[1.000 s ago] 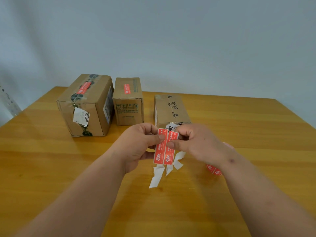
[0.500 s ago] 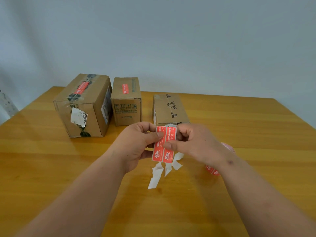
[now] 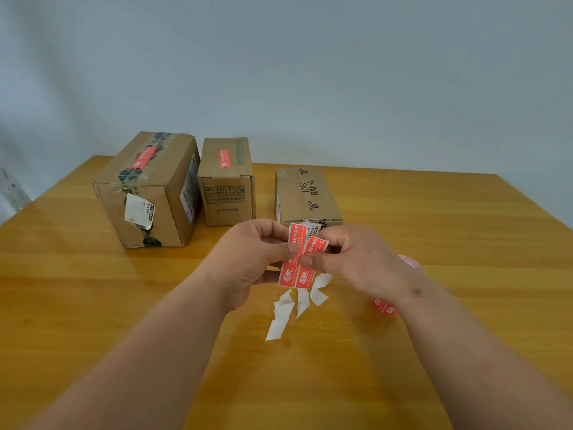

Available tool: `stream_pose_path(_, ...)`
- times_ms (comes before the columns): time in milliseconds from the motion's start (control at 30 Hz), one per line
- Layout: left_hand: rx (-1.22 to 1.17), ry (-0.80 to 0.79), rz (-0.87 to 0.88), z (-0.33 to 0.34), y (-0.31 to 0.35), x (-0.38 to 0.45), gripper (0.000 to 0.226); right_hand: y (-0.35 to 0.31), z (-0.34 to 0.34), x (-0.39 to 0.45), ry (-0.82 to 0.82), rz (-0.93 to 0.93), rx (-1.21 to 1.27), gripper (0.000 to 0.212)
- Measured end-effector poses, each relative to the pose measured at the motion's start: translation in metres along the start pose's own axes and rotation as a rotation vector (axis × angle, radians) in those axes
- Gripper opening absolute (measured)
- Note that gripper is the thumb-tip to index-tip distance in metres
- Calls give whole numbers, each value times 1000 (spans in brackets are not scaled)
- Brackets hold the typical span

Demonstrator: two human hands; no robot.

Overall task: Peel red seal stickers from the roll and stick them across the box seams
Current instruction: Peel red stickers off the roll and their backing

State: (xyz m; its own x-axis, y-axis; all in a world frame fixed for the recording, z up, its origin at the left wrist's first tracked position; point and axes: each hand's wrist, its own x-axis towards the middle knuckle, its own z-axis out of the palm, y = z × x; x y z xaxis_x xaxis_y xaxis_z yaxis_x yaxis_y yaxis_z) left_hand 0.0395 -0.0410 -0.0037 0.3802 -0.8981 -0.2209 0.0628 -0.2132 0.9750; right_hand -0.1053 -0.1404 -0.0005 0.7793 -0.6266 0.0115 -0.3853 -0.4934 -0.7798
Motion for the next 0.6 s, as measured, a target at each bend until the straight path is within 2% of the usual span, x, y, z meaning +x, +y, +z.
stream_pose_path(433,-40,54,30,7,1,1,14,1,-3,-2,-4,11,1,21)
stream_pose_path(600,-22,4,11,4,1,-3,26,-2,-5,-4,-14,17,5,13)
